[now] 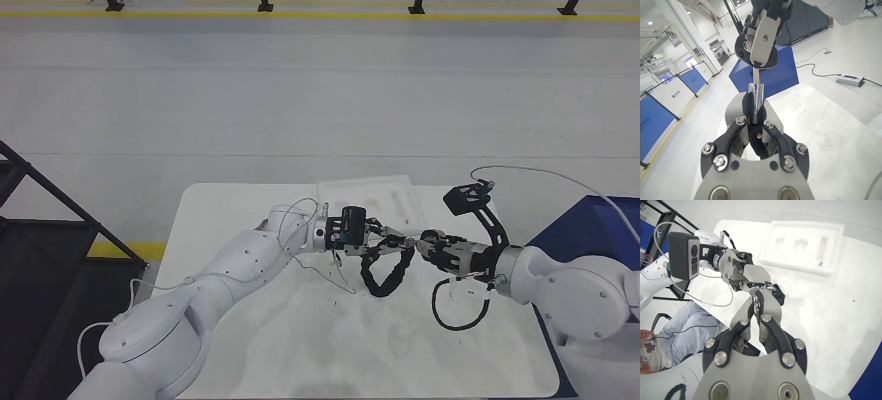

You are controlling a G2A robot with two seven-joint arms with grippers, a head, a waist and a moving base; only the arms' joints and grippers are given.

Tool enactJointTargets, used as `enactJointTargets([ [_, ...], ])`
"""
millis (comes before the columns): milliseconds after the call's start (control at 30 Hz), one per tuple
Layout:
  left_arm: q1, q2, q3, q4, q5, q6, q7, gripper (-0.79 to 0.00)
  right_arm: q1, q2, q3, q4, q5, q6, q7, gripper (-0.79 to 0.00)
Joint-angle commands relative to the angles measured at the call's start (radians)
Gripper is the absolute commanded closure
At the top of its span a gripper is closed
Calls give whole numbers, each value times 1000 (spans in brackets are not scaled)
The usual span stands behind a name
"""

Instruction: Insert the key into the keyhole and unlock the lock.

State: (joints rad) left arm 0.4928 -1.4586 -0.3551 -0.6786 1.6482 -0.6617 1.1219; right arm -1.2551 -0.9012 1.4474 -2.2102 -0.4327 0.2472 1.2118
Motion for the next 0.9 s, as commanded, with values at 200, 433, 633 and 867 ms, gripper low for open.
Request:
enactJointTargets([
  [200, -2, 4, -17, -17, 32, 20, -31, 0, 17, 2, -22, 8, -27, 11, 10, 0],
  [433, -1, 8, -32, -51, 54, 17, -76, 0, 32, 4, -48, 8, -69, 20, 18, 0],
  [633, 1, 13, -45, -76, 72, 17, -100, 0, 45, 5, -58, 20, -78, 29, 23, 0],
  [867, 11, 18, -63, -90, 69, -5, -107, 0, 62, 4, -77, 34, -82, 31, 30, -653],
])
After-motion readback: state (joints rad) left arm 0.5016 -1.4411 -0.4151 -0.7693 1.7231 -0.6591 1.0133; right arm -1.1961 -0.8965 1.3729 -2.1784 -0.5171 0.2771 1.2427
